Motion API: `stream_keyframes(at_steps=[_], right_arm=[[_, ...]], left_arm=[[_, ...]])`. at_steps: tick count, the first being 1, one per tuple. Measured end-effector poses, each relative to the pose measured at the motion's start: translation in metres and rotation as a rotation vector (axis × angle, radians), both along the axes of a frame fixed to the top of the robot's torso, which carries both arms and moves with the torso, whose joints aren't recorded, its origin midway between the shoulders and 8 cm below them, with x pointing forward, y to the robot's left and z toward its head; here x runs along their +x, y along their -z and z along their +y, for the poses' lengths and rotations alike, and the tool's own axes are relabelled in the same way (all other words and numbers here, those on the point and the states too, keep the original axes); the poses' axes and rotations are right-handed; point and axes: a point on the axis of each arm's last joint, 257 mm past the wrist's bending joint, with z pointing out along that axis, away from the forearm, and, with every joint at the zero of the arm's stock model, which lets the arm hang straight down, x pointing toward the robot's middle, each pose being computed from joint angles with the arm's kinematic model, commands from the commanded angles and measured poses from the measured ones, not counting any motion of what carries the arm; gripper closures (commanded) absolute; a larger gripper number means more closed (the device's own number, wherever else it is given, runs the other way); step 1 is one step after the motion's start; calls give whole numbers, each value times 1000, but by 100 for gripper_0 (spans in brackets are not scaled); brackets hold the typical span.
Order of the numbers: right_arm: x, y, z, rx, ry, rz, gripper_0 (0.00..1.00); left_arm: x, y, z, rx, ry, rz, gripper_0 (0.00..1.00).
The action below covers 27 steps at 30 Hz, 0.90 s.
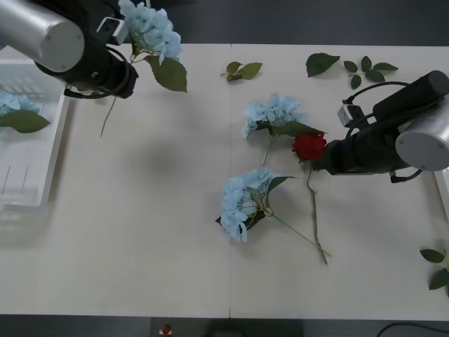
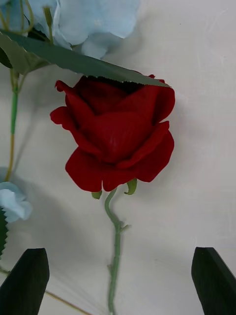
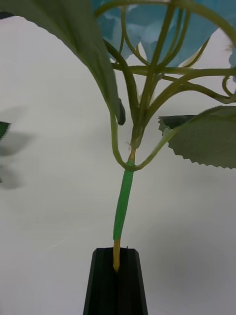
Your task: Put the red flowers into the right box and the blue flowers into the left box
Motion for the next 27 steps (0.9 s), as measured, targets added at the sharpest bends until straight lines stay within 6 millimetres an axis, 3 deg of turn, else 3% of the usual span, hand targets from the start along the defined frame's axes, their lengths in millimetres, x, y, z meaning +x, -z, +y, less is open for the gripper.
stream_keyframes(at_steps=[5,9,15,19,27], right_arm=[[-8,20,13,-12,31,6,16],[-5,27,23,-46,14,-22,16],[-5,39,37,-46,16,-36,16],[0,47,37,-53,28,-37,16],[10,60,31,-52,70,-27,16]], left_arm=[[-15,-28,68,-8,-34,-53,100],[-28,-39,125,99,-1,-75,100],[-40,-54,190,117,-69,-100,100],[-44,-57,234,80,-132,-100,100],[-62,-42,317,49,-266,-65,100]])
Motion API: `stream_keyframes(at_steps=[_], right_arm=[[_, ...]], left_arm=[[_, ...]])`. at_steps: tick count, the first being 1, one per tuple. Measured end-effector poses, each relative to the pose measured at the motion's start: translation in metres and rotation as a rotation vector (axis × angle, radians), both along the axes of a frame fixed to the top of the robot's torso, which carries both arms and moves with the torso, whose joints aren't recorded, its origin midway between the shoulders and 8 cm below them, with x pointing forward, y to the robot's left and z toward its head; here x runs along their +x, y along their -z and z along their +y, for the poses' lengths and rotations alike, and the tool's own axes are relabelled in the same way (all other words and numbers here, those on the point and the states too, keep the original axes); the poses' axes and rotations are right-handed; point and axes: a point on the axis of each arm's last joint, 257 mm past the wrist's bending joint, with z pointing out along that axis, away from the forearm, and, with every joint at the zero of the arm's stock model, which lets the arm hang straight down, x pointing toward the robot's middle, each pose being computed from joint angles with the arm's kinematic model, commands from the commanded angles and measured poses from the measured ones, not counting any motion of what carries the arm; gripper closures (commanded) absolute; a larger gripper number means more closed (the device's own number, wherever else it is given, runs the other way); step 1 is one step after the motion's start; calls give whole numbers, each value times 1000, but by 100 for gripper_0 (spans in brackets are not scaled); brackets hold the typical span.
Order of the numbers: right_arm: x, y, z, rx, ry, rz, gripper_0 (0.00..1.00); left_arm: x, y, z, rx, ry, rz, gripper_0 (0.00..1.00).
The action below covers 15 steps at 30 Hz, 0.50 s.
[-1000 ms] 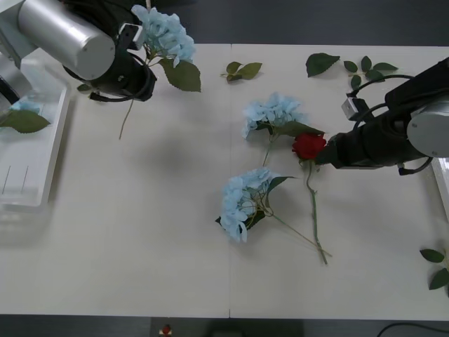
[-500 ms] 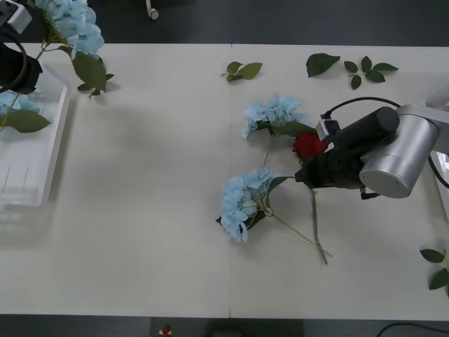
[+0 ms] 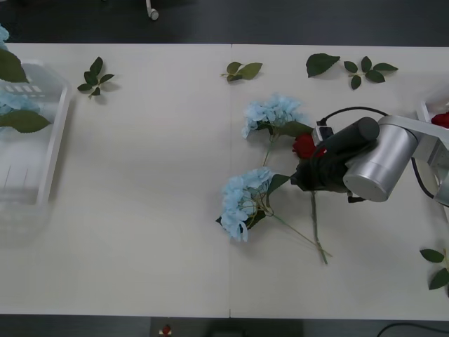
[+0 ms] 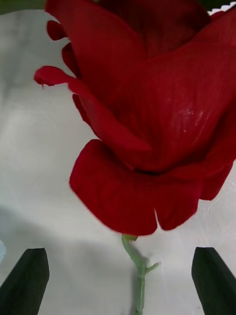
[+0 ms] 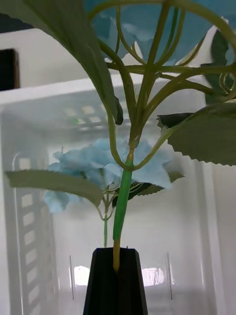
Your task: Put the red flowers into the right box and the blue flowers into the left box
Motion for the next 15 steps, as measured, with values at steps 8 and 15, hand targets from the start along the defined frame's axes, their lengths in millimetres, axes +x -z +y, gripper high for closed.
stream_keyframes(at_steps=[8,15], right_arm=[[5,7,-10,-8,28,7,15],[7,14,-7,-3,34,13,16]], left_arm=[[-18,35,49,36,-116,66,100],[-29,83,46,127,-77,187,100]])
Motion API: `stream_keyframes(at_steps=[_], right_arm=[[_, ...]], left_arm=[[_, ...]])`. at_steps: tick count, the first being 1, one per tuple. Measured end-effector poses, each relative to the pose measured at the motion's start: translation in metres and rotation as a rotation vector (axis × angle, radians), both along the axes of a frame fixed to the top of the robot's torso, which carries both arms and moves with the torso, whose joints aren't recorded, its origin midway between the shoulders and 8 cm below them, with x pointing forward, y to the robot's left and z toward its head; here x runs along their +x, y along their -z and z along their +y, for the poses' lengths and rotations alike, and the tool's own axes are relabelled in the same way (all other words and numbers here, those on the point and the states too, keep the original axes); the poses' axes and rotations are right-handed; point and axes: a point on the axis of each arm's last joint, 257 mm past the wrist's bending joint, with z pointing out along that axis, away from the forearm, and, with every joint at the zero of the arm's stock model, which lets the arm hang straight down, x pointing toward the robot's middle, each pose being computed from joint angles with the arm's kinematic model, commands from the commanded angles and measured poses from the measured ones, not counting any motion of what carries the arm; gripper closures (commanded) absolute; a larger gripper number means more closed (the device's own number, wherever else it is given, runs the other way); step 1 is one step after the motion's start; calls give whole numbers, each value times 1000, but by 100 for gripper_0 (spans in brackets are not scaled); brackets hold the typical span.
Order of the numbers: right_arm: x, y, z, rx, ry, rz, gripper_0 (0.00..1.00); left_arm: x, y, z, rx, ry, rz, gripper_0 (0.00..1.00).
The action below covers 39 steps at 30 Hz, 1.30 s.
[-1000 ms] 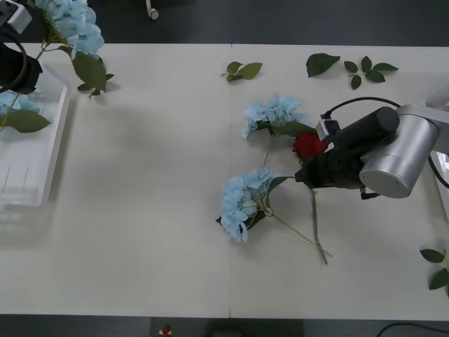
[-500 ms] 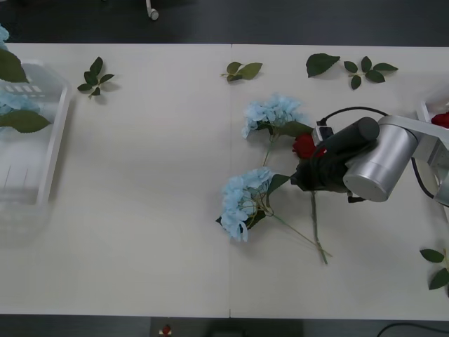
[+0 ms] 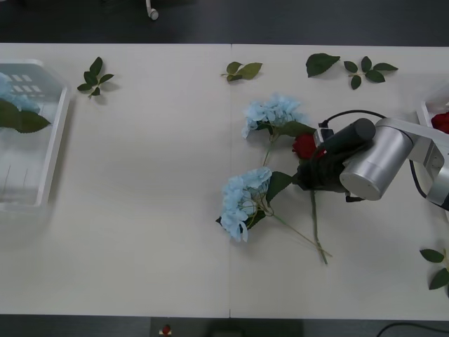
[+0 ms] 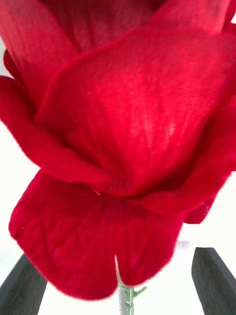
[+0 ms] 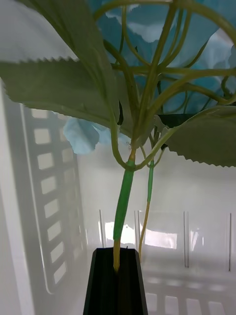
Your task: Put the red flowers into the right box and the blue flowers into the left box
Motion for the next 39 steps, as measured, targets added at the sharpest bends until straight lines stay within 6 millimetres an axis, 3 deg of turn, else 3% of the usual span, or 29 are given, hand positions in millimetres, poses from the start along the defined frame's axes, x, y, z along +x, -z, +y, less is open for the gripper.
stream_keyframes(at_steps=[8,17,19,20,23,25,27,30,34,39], right_arm=[[5,-3,6,-4,-59,-30,16],[5,6,2,-18,-69,-33,15],[5,6,2,-18,-69,-33,16],[5,6,2,-18,-69,-33,15],[4,6,2,-21,-70,-32,26],[5,7,1,-28,-78,-34,38],[5,7,1,-43,-103,-37,49],[5,7,1,-53,-120,-40,75],[6,6,-1,-63,-122,-48,88],[7,6,-2,-64,-121,-47,100]], left_arm=[[-15,31,5,57,8,92,100],[-6,61,-5,109,25,108,99],[-5,65,-10,105,31,110,74],[-4,66,-11,102,33,111,39],[-4,67,-13,101,35,110,9],[-2,66,-12,105,36,101,0],[0,64,-10,116,37,94,0],[0,62,-7,127,35,92,0],[5,51,-5,109,21,59,0],[4,19,-7,64,49,41,0]])
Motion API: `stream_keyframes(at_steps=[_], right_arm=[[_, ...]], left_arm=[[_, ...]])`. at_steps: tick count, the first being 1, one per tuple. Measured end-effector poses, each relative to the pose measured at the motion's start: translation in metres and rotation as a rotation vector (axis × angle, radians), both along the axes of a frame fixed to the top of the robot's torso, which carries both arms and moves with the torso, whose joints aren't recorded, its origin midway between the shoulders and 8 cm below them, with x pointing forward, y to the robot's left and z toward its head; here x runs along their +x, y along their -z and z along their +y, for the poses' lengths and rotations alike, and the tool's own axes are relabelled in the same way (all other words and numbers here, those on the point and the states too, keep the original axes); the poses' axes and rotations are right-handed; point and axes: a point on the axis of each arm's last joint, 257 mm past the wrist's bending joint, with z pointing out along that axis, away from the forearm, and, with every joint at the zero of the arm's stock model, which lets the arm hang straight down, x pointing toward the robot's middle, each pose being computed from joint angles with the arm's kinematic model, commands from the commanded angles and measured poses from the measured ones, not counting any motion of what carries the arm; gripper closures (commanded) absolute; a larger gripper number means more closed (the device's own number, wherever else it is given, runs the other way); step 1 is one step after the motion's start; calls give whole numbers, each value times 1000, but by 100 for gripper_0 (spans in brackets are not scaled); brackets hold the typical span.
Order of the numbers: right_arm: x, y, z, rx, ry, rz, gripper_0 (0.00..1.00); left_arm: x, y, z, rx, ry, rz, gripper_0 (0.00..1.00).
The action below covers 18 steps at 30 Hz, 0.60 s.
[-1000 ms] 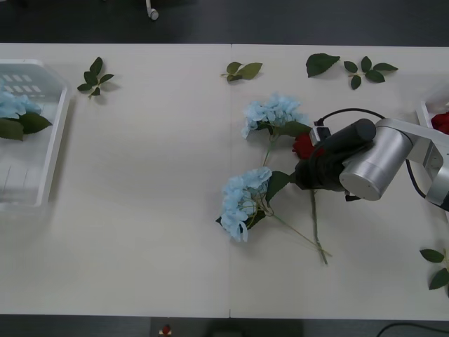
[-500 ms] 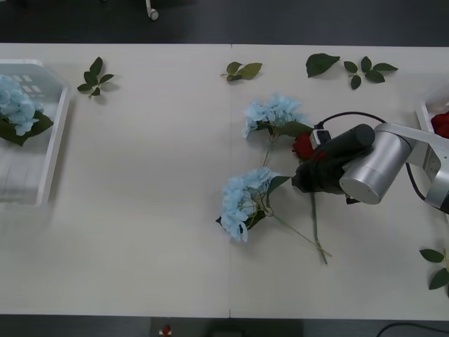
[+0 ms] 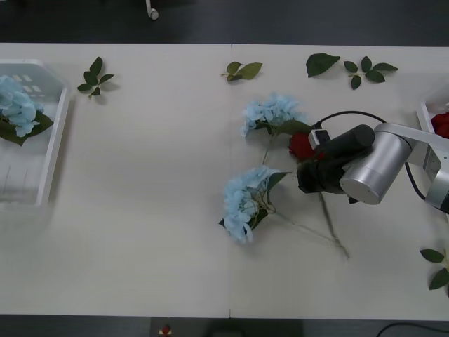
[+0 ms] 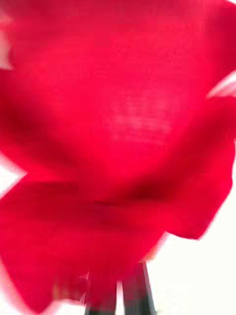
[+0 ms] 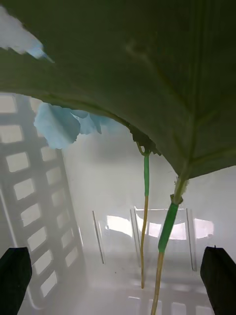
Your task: Put the red flowers into the right box and the blue flowers into the left box
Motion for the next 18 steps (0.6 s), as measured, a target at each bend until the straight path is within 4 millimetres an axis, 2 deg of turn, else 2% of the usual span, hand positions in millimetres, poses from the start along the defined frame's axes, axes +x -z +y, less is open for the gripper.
stream_keyframes(at_steps=[6,13,18], right_arm=[[1,1,-2,-3,4,1,100],[-1,1,-1,-12,-34,4,100],[2,-13,-14,12,-4,24,100]], left_arm=[[-11,-60,-4,-80,6,-44,0],[-25,-100,-25,-112,54,-46,0],[-21,-132,-52,-49,289,-83,0]])
